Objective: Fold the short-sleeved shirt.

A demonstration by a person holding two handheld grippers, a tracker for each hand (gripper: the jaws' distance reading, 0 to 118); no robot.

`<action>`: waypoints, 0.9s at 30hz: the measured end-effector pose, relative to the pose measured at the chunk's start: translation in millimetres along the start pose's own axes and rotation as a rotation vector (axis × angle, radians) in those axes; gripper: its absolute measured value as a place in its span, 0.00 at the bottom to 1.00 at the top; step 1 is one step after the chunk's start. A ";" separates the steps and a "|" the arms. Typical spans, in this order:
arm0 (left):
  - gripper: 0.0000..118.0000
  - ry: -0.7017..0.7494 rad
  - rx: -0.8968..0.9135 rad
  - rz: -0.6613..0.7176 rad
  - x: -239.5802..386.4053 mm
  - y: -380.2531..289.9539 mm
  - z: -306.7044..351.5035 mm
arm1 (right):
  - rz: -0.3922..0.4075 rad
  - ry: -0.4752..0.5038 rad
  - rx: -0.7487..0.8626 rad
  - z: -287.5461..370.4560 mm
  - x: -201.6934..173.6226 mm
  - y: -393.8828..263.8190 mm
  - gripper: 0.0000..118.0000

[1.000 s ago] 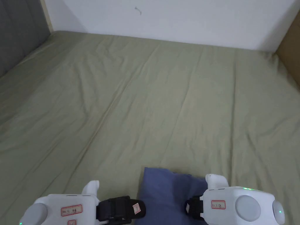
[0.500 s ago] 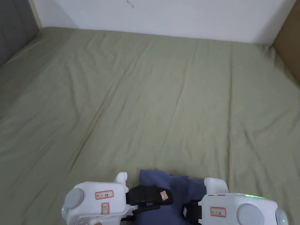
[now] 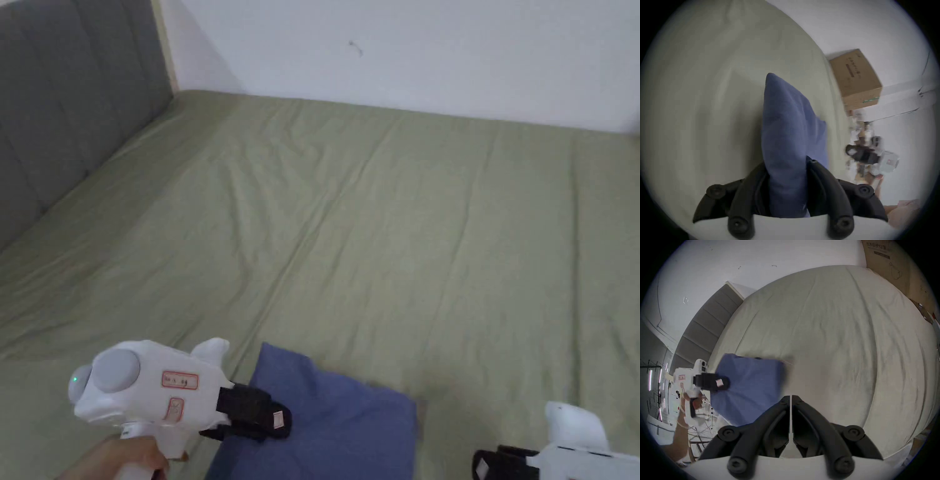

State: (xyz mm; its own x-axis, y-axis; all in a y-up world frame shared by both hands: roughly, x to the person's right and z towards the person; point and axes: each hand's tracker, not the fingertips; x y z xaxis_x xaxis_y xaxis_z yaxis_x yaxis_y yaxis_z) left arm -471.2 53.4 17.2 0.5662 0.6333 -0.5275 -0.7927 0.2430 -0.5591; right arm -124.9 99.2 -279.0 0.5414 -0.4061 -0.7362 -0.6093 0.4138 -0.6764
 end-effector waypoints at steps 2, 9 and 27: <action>0.23 0.205 -0.005 -0.042 -20.5 20.1 31.9 | 0.005 0.004 -0.007 -4.1 -2.8 1.0 0.02; 0.23 0.774 -0.088 -0.210 -90.1 69.3 118.5 | 0.003 -0.043 -0.037 -23.9 -15.8 4.9 0.02; 0.57 0.791 0.182 -0.165 -39.7 39.2 138.7 | 0.018 -0.034 -0.055 -26.1 -31.7 -1.7 0.02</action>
State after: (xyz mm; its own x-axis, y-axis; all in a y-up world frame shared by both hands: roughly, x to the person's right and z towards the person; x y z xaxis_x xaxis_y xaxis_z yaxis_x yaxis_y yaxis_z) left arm -556.1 139.7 105.0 0.6162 -0.1084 -0.7801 -0.6712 0.4458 -0.5922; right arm -156.1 90.1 -253.8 0.5489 -0.3704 -0.7493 -0.6494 0.3755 -0.6613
